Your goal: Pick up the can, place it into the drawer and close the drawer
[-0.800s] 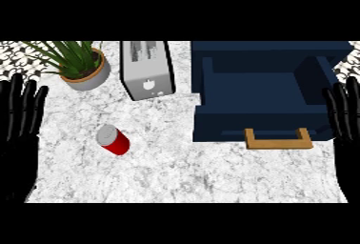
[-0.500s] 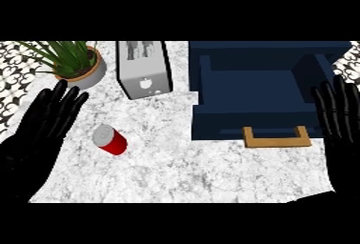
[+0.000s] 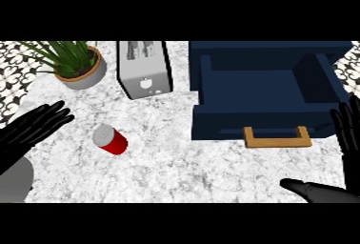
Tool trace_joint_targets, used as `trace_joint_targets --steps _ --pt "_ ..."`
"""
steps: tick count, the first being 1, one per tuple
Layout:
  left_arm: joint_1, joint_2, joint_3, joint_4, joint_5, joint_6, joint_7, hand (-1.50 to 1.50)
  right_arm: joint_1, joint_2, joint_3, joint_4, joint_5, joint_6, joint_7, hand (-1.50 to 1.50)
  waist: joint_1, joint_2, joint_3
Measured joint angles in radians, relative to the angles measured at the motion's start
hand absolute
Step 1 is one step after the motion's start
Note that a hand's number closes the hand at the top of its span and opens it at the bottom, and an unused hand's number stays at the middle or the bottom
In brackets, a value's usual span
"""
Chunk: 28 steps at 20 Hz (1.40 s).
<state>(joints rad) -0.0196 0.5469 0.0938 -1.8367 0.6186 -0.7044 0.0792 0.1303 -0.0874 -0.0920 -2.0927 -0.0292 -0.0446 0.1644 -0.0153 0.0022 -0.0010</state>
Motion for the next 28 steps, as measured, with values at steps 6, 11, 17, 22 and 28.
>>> trace_joint_targets --steps 6,11,17,22,28 --pt "-0.063 0.124 0.092 0.172 0.157 -0.164 0.026 -1.50 0.072 -0.035 -0.093 -0.040 -0.092 0.055 0.004 -1.50 0.004 -0.002 0.001" --pt "-0.099 0.170 0.122 0.267 0.231 -0.236 0.054 -1.50 0.126 -0.033 -0.145 -0.005 -0.137 0.115 -0.070 -1.50 0.006 -0.002 0.003" --pt "-0.095 0.202 0.085 0.274 0.374 -0.199 0.147 -1.50 0.185 -0.045 -0.211 -0.018 -0.206 0.176 -0.082 -1.50 0.008 -0.008 0.008" --pt "-0.103 0.226 0.050 0.286 0.500 -0.142 0.239 -1.50 0.222 -0.060 -0.262 -0.019 -0.252 0.230 -0.101 -1.50 0.008 -0.010 0.011" --pt "-0.139 0.191 0.011 0.322 0.512 -0.092 0.311 -1.50 0.274 -0.050 -0.310 -0.037 -0.293 0.290 -0.123 -1.50 0.006 -0.005 0.004"
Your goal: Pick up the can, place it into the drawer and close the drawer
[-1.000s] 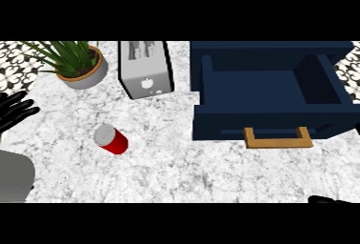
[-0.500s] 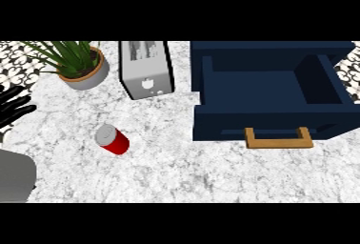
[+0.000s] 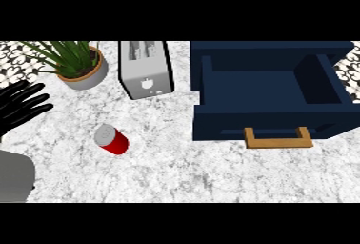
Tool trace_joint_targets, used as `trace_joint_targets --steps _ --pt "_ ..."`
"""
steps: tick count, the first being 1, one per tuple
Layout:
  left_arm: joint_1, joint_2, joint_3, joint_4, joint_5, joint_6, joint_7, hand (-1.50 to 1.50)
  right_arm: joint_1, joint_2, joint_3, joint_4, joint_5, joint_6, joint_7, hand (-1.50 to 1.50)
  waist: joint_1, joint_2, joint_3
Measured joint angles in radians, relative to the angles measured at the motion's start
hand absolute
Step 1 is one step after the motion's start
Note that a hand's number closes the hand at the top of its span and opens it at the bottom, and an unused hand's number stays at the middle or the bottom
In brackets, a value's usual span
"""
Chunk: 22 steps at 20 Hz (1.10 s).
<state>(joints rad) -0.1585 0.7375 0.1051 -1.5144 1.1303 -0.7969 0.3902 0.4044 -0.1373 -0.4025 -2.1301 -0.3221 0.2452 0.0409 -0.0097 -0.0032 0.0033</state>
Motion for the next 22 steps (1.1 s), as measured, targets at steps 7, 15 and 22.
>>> trace_joint_targets --steps 7,15,22 --pt "-0.047 -0.106 -0.035 0.010 -0.085 0.056 0.039 -1.50 0.010 0.005 -0.054 0.003 -0.029 0.051 0.015 -1.50 0.001 0.002 -0.003" --pt "-0.073 -0.233 -0.043 0.077 -0.278 0.052 -0.003 -1.50 0.027 0.015 -0.128 -0.010 -0.085 0.112 0.024 -1.50 0.001 0.003 -0.003" --pt "-0.073 -0.325 -0.029 0.171 -0.485 0.000 -0.118 -1.50 0.017 0.024 -0.169 0.006 -0.088 0.153 0.031 -1.50 0.002 0.003 -0.004"
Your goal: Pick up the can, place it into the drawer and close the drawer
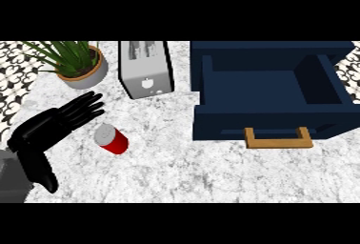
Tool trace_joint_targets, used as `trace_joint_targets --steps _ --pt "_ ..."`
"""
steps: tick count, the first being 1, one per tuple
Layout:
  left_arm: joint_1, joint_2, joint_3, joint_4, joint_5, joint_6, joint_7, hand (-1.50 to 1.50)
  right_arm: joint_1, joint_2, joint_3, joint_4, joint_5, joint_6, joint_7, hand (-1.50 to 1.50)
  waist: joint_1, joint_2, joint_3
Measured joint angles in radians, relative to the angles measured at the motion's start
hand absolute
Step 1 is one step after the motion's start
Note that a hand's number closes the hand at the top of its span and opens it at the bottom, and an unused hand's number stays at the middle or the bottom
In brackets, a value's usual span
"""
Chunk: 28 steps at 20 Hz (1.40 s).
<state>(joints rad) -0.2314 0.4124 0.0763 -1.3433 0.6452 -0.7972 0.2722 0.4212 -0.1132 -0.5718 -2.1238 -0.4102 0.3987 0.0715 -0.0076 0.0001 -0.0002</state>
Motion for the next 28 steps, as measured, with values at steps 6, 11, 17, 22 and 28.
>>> trace_joint_targets --steps 6,11,17,22,28 --pt "-0.013 -0.057 0.018 0.100 -0.182 -0.001 -0.131 -1.50 0.016 0.011 -0.037 -0.016 -0.031 0.040 0.016 -1.50 -0.002 0.000 0.000" --pt "-0.061 -0.059 0.050 0.277 -0.340 -0.021 -0.308 -1.50 -0.001 0.016 -0.051 -0.027 -0.040 0.040 0.047 -1.50 -0.006 0.002 -0.001" --pt "-0.119 -0.055 0.049 0.492 -0.509 -0.014 -0.513 -1.50 -0.011 0.025 -0.072 -0.021 -0.037 0.067 0.043 -1.50 -0.008 0.003 -0.001" --pt "-0.163 -0.041 0.030 0.663 -0.622 0.027 -0.648 -1.50 -0.029 0.047 -0.062 -0.034 -0.021 0.066 0.061 -1.50 -0.011 0.004 -0.002" --pt "-0.225 -0.042 0.018 0.829 -0.679 0.065 -0.719 -1.50 -0.001 0.044 -0.098 -0.063 -0.074 0.092 0.089 -1.50 -0.015 0.005 -0.001"
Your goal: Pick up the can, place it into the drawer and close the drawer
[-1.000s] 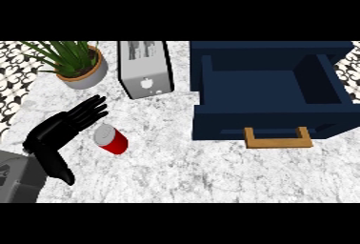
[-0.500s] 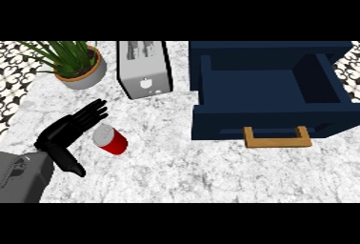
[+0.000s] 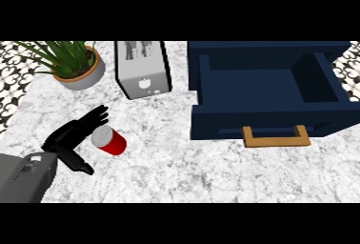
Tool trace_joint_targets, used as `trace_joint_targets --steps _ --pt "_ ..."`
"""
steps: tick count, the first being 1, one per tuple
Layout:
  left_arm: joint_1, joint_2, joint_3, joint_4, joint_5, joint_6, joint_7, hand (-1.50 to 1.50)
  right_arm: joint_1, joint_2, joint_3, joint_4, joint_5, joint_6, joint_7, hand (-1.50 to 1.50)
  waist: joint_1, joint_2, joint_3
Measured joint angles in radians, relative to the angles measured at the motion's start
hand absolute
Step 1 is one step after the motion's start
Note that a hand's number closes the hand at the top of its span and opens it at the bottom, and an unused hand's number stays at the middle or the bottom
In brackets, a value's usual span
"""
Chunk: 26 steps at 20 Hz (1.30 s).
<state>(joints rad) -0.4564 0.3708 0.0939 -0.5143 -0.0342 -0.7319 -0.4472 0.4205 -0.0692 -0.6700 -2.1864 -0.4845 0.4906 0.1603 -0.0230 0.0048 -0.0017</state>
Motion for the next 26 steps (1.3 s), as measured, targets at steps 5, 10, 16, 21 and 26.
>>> trace_joint_targets --steps 5,10,16,21,26 --pt "-0.038 -0.010 -0.012 0.094 -0.027 0.015 -0.038 -1.50 0.012 0.000 -0.021 -0.024 -0.029 0.007 0.021 -1.50 -0.004 0.001 -0.001" --pt "-0.067 -0.046 -0.022 0.154 -0.041 0.037 -0.063 -1.50 -0.003 -0.007 -0.032 -0.012 -0.035 0.012 0.028 -1.50 -0.004 0.002 -0.001" --pt "-0.088 -0.080 -0.009 0.211 -0.027 0.036 -0.064 1.50 -0.002 0.011 -0.033 -0.019 -0.022 0.022 0.030 -1.50 -0.002 0.002 0.000" --pt "-0.124 -0.081 -0.002 0.235 -0.005 -0.030 -0.014 1.50 0.021 0.016 -0.043 -0.039 -0.058 0.037 0.048 -1.50 -0.004 0.001 0.000" --pt "-0.138 -0.121 -0.010 0.194 0.014 -0.069 0.016 1.50 0.021 0.026 -0.049 -0.029 -0.066 0.046 0.045 -1.50 0.004 -0.002 0.000"
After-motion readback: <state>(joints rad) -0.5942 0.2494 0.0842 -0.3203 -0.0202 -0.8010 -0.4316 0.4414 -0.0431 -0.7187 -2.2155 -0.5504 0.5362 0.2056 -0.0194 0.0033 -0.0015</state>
